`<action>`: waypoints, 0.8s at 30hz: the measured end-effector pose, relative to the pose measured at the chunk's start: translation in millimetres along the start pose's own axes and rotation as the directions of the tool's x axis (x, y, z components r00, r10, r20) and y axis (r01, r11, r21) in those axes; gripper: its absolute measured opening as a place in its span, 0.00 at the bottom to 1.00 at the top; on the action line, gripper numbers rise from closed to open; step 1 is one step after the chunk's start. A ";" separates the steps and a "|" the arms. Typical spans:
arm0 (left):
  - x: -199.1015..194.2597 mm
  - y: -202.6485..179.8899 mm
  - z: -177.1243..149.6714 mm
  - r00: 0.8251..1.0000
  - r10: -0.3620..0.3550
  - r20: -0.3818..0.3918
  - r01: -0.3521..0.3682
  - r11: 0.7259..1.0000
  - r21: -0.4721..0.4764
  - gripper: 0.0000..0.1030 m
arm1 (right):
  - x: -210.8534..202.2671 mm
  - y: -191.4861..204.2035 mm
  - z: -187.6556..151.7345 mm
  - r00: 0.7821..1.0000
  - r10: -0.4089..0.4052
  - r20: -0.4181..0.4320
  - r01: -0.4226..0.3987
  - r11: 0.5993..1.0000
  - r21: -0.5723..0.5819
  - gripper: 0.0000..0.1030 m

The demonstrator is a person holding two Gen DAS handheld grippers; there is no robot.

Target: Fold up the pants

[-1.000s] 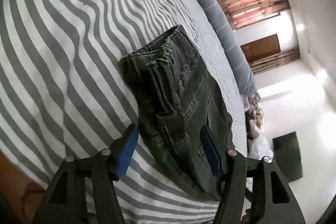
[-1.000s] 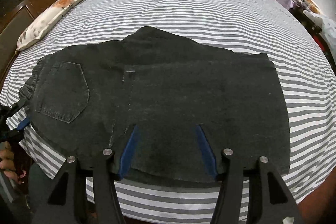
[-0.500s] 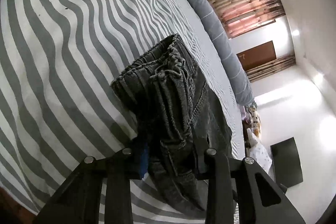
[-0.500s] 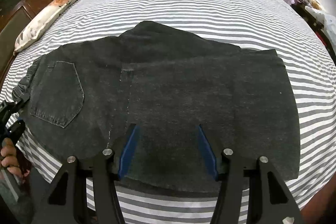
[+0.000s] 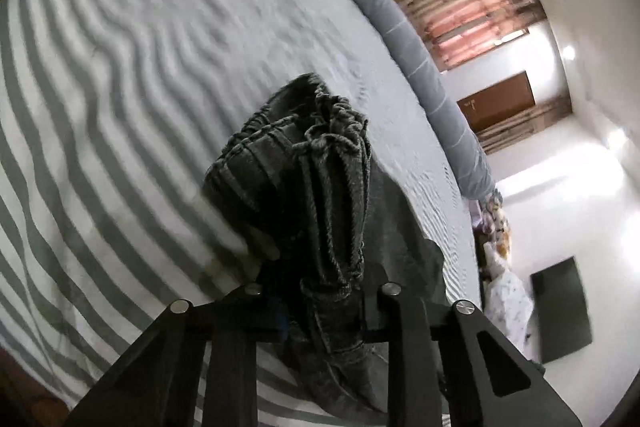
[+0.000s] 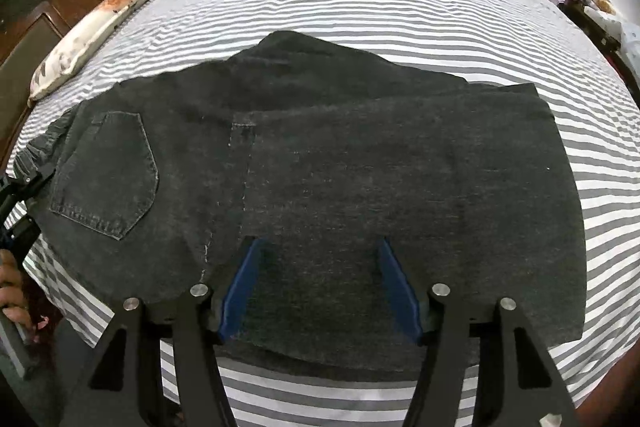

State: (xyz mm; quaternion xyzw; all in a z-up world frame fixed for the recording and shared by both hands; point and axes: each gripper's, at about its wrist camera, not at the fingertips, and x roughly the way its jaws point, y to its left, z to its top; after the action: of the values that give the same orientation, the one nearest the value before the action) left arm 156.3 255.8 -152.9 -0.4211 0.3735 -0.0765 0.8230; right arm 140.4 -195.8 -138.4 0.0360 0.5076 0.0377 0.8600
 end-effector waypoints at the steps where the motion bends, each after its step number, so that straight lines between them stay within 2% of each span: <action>1: -3.7 -11.8 -0.2 1.000 0.002 0.009 -0.002 1.000 0.029 0.21 | -1.9 -2.1 -0.4 1.000 0.006 0.002 -0.007 1.000 0.010 0.57; 5: -18.3 -78.0 -7.4 0.999 -0.010 0.041 0.002 0.980 0.199 0.21 | -14.4 -15.2 -0.3 0.998 0.062 0.032 -0.064 0.997 0.052 0.57; 7: -21.0 -115.7 -15.2 0.999 -0.023 0.042 0.010 0.956 0.293 0.20 | -22.2 -22.8 1.4 0.995 0.089 0.052 -0.092 0.994 0.057 0.57; 12: -13.8 -203.2 -48.3 0.998 -0.068 -0.011 0.065 0.872 0.485 0.20 | -46.0 -54.9 0.1 0.989 0.101 0.112 -0.115 0.986 0.122 0.57; 18: 33.1 -281.6 -120.0 0.986 -0.066 -0.150 0.145 0.775 0.615 0.20 | -75.7 -119.9 -17.5 0.981 0.086 0.172 -0.126 0.964 0.232 0.59; 24: 103.5 -332.0 -215.7 0.959 0.009 -0.284 0.196 0.701 0.685 0.20 | -84.1 -185.2 -46.2 0.981 0.064 0.182 -0.126 0.927 0.352 0.59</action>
State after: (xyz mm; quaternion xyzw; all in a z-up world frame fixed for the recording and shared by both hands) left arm 145.9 -137.4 -39.8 -0.0778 0.4005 -0.3116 0.8582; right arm 64.6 -387.4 -106.0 0.2213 0.4297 -0.0179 0.8752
